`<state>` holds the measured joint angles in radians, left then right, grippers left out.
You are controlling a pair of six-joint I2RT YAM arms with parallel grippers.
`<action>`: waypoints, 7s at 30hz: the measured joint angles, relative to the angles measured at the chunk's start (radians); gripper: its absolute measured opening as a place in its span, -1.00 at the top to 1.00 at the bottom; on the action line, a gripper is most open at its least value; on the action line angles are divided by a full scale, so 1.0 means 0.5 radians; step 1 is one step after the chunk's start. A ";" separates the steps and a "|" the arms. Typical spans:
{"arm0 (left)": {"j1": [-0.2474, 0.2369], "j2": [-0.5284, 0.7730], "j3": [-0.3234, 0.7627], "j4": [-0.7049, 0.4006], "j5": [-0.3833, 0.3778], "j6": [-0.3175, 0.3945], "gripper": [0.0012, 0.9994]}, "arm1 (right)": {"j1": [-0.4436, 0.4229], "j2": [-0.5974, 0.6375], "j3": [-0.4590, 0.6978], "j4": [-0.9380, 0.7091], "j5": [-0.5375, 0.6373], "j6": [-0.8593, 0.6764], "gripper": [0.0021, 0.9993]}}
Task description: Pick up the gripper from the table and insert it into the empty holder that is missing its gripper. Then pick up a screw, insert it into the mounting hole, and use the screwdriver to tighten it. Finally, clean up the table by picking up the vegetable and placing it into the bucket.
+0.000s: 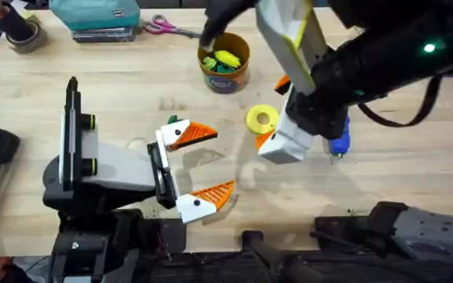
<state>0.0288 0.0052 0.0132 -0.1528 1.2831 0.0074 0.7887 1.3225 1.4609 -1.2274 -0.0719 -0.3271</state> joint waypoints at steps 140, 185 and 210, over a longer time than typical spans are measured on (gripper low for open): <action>0.000 0.001 0.000 0.003 -0.011 0.014 0.97 | -0.742 -0.140 0.107 1.933 -0.342 0.804 0.95; 0.000 0.001 0.000 0.003 -0.011 0.014 0.97 | -0.086 -0.154 -0.607 3.562 -1.757 1.025 0.95; 0.000 0.001 0.000 0.003 -0.010 0.014 0.97 | -0.055 -0.154 -0.735 3.563 -1.790 0.979 0.95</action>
<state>0.0288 0.0055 0.0132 -0.1513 1.2781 0.0147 0.7612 1.2457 1.0932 0.5541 -0.9668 0.1624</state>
